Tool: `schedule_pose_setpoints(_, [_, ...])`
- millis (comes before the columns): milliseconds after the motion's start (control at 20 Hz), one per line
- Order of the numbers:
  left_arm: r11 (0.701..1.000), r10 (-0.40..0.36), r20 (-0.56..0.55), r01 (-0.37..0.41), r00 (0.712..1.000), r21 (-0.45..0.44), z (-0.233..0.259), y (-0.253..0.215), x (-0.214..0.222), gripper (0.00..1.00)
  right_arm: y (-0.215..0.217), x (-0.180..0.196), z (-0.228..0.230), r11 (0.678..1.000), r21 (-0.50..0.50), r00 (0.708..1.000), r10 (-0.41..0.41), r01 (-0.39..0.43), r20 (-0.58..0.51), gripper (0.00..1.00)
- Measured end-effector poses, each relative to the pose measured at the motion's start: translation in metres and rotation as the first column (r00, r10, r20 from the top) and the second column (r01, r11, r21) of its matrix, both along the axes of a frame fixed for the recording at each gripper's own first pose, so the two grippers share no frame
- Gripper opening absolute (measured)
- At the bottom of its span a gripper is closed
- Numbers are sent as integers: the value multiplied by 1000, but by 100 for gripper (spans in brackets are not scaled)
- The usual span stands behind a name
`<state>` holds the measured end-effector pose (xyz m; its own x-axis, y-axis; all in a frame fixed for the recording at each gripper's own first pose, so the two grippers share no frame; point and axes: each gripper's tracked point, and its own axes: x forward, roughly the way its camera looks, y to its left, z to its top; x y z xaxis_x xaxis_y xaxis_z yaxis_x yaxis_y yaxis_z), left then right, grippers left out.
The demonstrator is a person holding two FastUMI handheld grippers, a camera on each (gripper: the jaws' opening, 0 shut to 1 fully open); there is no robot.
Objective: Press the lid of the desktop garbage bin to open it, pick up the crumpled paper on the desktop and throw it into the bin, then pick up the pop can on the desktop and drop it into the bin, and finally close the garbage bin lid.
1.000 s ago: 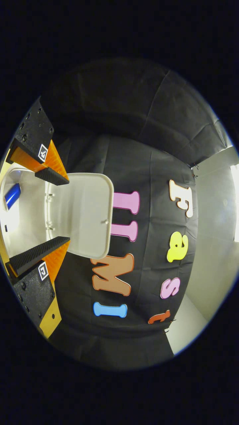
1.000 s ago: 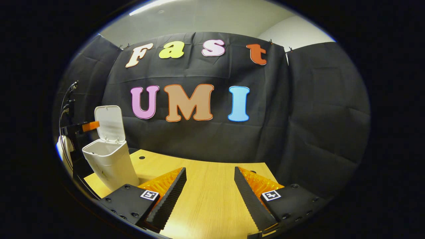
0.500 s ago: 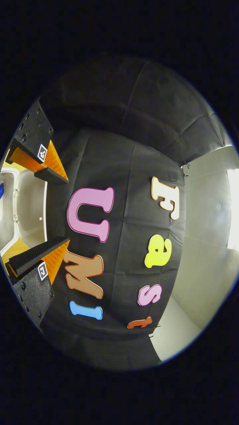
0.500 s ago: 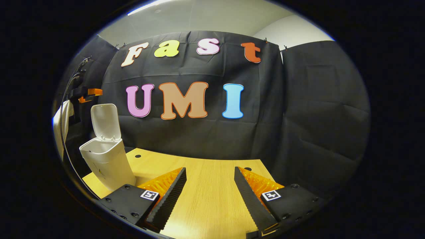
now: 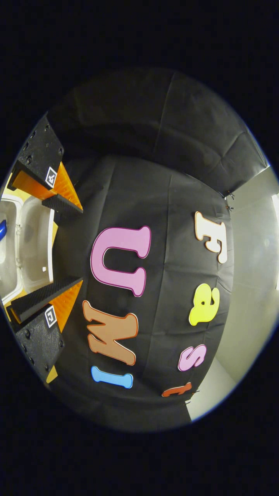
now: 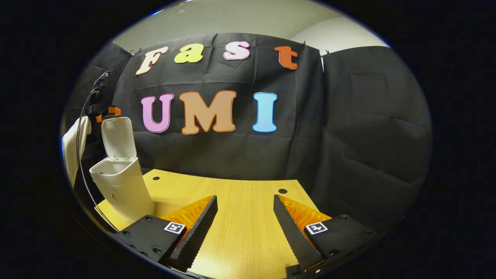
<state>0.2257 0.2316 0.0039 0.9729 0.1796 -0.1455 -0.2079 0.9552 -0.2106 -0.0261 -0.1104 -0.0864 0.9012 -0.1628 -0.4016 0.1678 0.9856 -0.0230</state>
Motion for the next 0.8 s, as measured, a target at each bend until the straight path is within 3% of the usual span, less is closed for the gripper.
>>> schedule_pose_setpoints(350, [999, -11, 21, 10, 1000, 39, -9, -22, -64, 94, 11, 7, -2, 999, 20, 999, 46, -46, 5, 98])
schedule_pose_setpoints(550, [987, -5, 14, 3, 1000, 159, -36, -42, -103, 91, 26, 18, -7, 995, 42, 996, 89, -88, -2, 96])
schedule_pose_setpoints(800, [994, -14, -32, 17, 999, 105, -81, -65, -132, 92, 36, 22, -11, 991, 54, 992, 124, -123, -6, 100])
